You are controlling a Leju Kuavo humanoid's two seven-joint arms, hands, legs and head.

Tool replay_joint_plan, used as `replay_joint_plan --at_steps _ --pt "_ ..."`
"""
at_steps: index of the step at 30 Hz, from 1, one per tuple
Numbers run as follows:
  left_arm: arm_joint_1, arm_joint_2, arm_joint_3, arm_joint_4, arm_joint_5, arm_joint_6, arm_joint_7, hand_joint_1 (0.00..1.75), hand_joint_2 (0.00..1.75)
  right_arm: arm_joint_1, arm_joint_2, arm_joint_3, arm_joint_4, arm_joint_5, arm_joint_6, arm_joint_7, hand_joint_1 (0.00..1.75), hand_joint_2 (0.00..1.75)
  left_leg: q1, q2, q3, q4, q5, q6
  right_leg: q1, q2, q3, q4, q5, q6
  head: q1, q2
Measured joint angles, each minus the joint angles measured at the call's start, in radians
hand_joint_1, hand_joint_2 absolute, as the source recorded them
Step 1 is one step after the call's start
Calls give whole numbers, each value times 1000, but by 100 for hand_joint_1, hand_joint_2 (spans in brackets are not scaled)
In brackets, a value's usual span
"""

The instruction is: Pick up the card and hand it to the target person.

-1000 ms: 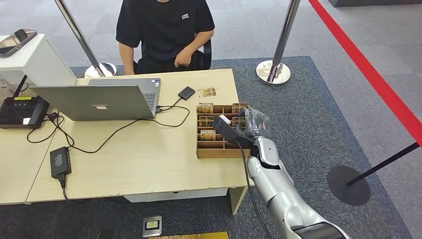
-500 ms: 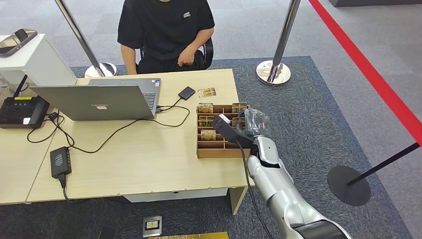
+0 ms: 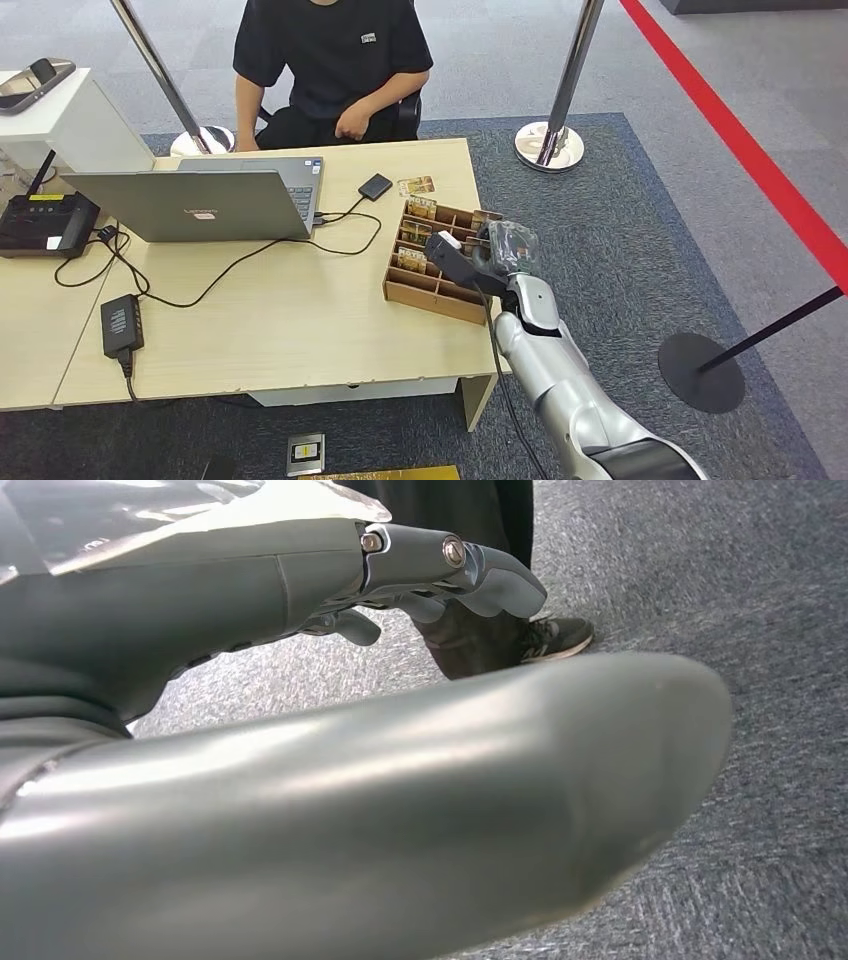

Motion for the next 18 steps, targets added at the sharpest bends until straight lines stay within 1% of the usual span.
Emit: replay_joint_plan --at_steps 5,18 --pt "0 0 0 0 7 3 0 0 0 -3 1 0 3 -6 -2 -9 137 175 0 0 0 0 0 0 0 0 0 0 0 0 0 0" --pt "4 0 0 0 19 9 -7 0 0 -7 14 0 -6 -33 -14 -63 137 175 0 0 -1 0 0 0 0 0 0 0 0 0 0 0"
